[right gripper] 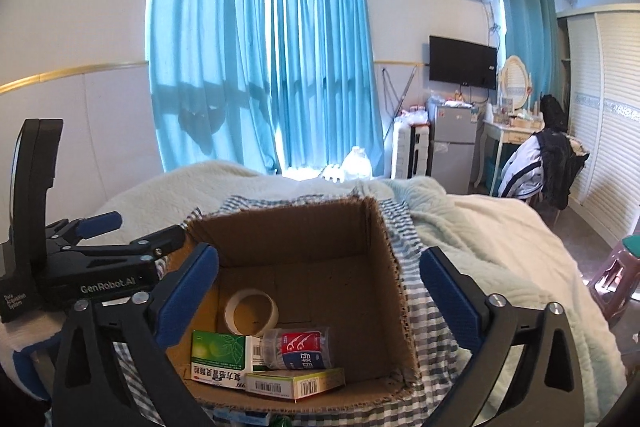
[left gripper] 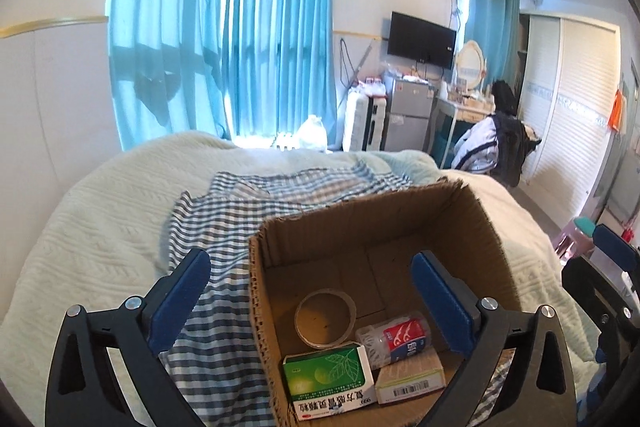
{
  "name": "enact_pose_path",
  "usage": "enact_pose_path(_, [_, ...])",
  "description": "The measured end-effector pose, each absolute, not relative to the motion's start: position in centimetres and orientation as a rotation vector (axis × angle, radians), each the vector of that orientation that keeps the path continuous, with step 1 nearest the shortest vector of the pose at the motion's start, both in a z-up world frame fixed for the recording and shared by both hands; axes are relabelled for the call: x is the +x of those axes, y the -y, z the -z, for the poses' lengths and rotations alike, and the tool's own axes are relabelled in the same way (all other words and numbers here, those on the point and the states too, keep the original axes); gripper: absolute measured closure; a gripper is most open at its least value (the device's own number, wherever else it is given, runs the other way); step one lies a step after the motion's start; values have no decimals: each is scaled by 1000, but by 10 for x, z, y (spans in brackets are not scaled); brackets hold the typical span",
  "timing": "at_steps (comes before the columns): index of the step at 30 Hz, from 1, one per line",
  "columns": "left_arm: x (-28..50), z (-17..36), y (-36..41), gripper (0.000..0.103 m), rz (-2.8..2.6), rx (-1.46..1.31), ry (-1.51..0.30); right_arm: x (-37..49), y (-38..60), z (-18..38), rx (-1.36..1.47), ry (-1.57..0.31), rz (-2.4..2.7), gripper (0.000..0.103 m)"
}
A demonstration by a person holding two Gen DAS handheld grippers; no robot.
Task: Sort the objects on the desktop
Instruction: 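Release the tape roll and the jar into the cardboard box, then withdraw both grippers from the box back toward the remaining items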
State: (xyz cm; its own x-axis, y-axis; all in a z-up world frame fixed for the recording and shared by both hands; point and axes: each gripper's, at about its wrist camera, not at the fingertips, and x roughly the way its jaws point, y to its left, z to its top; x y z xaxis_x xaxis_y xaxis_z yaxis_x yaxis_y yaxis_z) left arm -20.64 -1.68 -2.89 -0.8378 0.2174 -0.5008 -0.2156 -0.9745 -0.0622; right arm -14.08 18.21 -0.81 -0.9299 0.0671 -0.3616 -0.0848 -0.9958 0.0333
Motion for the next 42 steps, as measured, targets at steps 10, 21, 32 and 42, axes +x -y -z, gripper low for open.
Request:
enact_pose_path(10, [-165,-8,43,0,-2881,-681,45,-90,-175,-24,-467,-102,-3009,0])
enact_pose_path(21, [-116,-26,66,0,-2949,-570,68,-42,-164,-46,-388,-63,-3012,0])
enact_pose_path(32, [-85,-10,82,0,-2997,-537,91,-3,-152,-39,-356,-41,-2991,0])
enact_pose_path(42, [-79,18,74,0,-2977,-633,26,0,-141,-4,-474,62,-2988,0])
